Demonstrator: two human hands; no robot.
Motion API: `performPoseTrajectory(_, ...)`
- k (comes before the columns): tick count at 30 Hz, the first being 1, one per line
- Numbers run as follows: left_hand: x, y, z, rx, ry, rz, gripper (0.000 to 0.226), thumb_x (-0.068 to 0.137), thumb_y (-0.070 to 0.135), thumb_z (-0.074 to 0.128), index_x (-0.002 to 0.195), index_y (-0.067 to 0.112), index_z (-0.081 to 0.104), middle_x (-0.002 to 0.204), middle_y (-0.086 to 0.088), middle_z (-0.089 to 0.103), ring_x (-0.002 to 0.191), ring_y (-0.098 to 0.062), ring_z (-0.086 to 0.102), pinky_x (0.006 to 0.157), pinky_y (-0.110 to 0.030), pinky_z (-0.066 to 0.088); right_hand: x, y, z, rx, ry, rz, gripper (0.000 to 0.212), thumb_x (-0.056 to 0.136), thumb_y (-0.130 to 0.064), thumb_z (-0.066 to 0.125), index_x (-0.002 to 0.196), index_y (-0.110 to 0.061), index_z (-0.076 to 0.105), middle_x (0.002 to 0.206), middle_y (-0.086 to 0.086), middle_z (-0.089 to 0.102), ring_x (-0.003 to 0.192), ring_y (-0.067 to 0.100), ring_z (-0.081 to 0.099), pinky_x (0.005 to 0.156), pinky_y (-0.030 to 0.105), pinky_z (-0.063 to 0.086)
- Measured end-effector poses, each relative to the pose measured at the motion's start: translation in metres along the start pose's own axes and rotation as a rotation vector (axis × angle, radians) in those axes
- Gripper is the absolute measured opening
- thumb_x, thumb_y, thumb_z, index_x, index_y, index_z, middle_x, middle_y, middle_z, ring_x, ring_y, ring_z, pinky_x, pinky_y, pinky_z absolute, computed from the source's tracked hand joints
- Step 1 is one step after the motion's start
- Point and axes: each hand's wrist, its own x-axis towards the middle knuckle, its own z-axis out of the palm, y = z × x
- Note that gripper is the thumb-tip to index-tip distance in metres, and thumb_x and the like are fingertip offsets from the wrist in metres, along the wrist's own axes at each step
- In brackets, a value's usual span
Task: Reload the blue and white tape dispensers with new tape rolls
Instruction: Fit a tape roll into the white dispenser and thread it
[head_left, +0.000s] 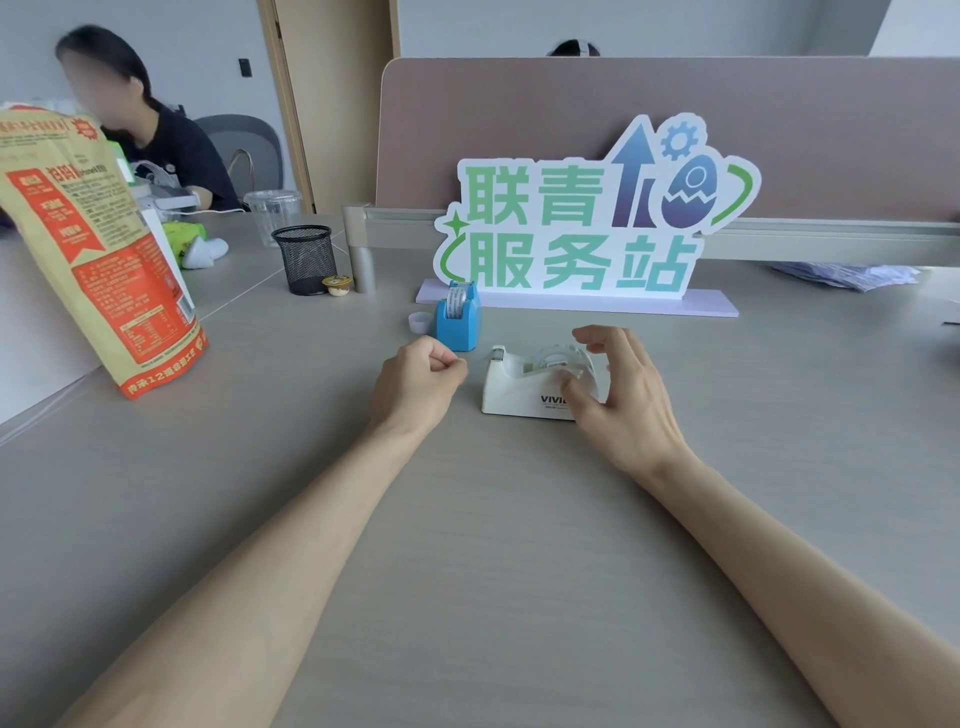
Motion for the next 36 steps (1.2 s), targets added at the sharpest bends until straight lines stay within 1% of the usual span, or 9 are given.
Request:
performPoseTrajectory(4, -0.002, -0.001, 0.006, 0.116, -0.032, 0.072, 0.01, 0.084, 0.029, 0.062, 0.086, 0.021, 0.067, 0.078, 0.013, 0.061, 0.087, -0.017, 0.062, 0.074, -0.031, 0.049, -0.001, -0.001, -0.001, -0.001, -0.01, 0.002, 0.039, 0.085, -0.016, 0.063, 0.122, -0.014, 0.051, 0.117, 0.0, 0.056, 0.111, 0.017, 0.053, 0.083, 0.022, 0.034)
performPoseTrajectory(8, -0.001, 0.0, 0.011, 0.089, -0.1, 0.04, 0.007, 0.084, 0.028, 0.062, 0.083, 0.023, 0.066, 0.081, 0.009, 0.062, 0.094, -0.021, 0.063, 0.076, -0.032, 0.049, -0.001, -0.003, -0.001, -0.001, -0.009, 0.003, 0.039, 0.085, -0.016, 0.064, 0.122, -0.014, 0.052, 0.117, 0.0, 0.057, 0.11, 0.018, 0.054, 0.083, 0.023, 0.034)
performPoseTrajectory(15, 0.004, -0.002, 0.011, 0.134, -0.195, 0.004, 0.009, 0.082, 0.03, 0.058, 0.078, 0.026, 0.065, 0.092, 0.002, 0.07, 0.095, -0.024, 0.063, 0.073, -0.03, 0.049, -0.001, -0.003, 0.0, -0.001, -0.026, 0.017, 0.044, 0.085, -0.017, 0.064, 0.126, -0.014, 0.05, 0.122, 0.002, 0.056, 0.113, 0.019, 0.053, 0.086, 0.024, 0.035)
performPoseTrajectory(19, 0.006, -0.006, 0.011, 0.177, -0.204, 0.037, 0.004, 0.08, 0.029, 0.063, 0.081, 0.03, 0.066, 0.096, 0.005, 0.071, 0.103, -0.022, 0.061, 0.084, -0.036, 0.053, -0.001, -0.002, 0.0, -0.002, -0.038, 0.042, 0.051, 0.085, -0.019, 0.064, 0.133, -0.015, 0.046, 0.132, 0.004, 0.054, 0.122, 0.022, 0.051, 0.093, 0.028, 0.039)
performPoseTrajectory(24, 0.002, -0.007, 0.004, 0.061, -0.249, 0.088, 0.009, 0.081, 0.022, 0.062, 0.089, 0.027, 0.062, 0.096, 0.009, 0.064, 0.093, -0.013, 0.059, 0.073, -0.028, 0.044, -0.001, -0.001, -0.001, 0.006, -0.075, 0.099, 0.06, 0.086, -0.027, 0.062, 0.141, -0.02, 0.038, 0.137, 0.004, 0.056, 0.125, 0.023, 0.054, 0.1, 0.038, 0.044)
performPoseTrajectory(28, 0.001, -0.007, -0.005, -0.063, -0.427, 0.1, 0.015, 0.078, 0.032, 0.065, 0.093, 0.03, 0.062, 0.098, 0.011, 0.064, 0.09, -0.009, 0.058, 0.081, -0.027, 0.046, -0.001, 0.001, 0.0, -0.023, -0.094, 0.125, 0.061, 0.085, -0.036, 0.06, 0.14, -0.024, 0.037, 0.135, 0.0, 0.059, 0.124, 0.023, 0.055, 0.099, 0.04, 0.046)
performPoseTrajectory(30, 0.0, -0.008, -0.005, -0.078, -0.473, 0.108, 0.024, 0.076, 0.034, 0.071, 0.099, 0.029, 0.063, 0.097, 0.012, 0.064, 0.082, -0.007, 0.057, 0.078, -0.026, 0.046, -0.001, 0.001, -0.001, -0.044, -0.093, 0.117, 0.061, 0.085, -0.04, 0.06, 0.14, -0.025, 0.038, 0.134, -0.001, 0.059, 0.121, 0.024, 0.057, 0.098, 0.04, 0.046)
performPoseTrajectory(33, -0.001, -0.012, 0.002, 0.021, -0.411, 0.177, 0.025, 0.082, 0.037, 0.07, 0.103, 0.023, 0.065, 0.091, 0.013, 0.064, 0.08, -0.009, 0.057, 0.072, -0.026, 0.044, -0.005, 0.001, -0.004, -0.074, -0.079, 0.079, 0.06, 0.085, -0.044, 0.06, 0.138, -0.024, 0.041, 0.131, -0.001, 0.059, 0.115, 0.023, 0.059, 0.095, 0.04, 0.048)
performPoseTrajectory(36, -0.004, -0.014, 0.008, 0.187, -0.261, 0.275, 0.036, 0.084, 0.042, 0.067, 0.111, 0.019, 0.062, 0.107, 0.006, 0.065, 0.102, -0.014, 0.058, 0.087, -0.034, 0.047, -0.009, 0.0, -0.008, -0.058, -0.059, 0.031, 0.057, 0.085, -0.047, 0.061, 0.134, -0.025, 0.045, 0.118, -0.002, 0.06, 0.101, 0.019, 0.062, 0.083, 0.035, 0.05)
